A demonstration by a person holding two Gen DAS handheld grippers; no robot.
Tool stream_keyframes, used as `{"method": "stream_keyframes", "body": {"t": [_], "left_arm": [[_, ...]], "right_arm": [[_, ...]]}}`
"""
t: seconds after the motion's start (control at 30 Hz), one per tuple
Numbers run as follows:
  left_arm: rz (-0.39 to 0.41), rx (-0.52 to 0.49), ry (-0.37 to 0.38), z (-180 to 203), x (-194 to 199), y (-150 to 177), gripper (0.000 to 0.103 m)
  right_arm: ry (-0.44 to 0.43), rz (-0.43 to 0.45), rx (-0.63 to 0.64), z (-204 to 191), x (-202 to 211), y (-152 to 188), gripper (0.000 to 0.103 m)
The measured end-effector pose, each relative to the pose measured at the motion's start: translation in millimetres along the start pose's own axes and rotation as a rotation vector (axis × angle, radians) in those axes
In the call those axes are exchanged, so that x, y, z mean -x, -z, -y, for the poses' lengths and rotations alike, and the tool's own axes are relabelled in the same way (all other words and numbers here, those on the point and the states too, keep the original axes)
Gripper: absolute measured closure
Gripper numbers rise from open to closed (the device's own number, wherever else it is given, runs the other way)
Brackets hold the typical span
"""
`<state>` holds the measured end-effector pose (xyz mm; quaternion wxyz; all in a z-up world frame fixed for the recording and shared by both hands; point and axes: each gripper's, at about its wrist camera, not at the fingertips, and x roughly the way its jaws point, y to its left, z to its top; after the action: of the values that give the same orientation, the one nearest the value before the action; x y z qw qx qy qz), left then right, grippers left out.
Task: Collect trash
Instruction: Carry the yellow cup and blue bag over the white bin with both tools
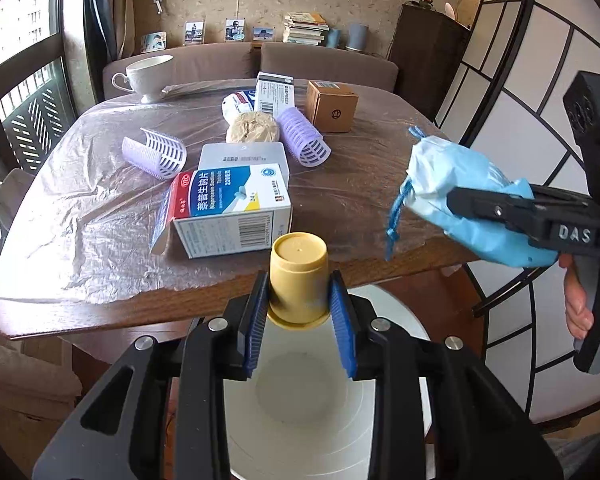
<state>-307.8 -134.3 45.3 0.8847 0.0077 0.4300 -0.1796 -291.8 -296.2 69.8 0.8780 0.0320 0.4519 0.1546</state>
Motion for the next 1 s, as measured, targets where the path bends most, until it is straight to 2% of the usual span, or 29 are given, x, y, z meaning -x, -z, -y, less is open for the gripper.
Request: {"method": "stream_keyframes", "body": {"t": [0.17,0.37,0.67,1.0], "left_arm": [[-0.011,-0.017,0.042,-10.2,5.8,9.9,0.070],[-0.038,-0.080,0.068,-20.5,10.9,32.2,0.070],[-0.153,-0.124,0.115,-28.8,-5.1,70.2,0.070],[-0.248,-0.139,0.068,-23.4,-33.7,92.0,0.070]], "right_arm": [[0.015,-0.031,-0.033,-23.1,5.0,23.6,0.043],[0.027,-0.114,-0.089,-52.4,-6.4,63.2,0.043],[0.110,-0.196,-0.122,-74.6,-32.1,106.2,0.043],[0.115,-0.258,-0.106,-70.8,-68.8,125.0,0.043]]}}
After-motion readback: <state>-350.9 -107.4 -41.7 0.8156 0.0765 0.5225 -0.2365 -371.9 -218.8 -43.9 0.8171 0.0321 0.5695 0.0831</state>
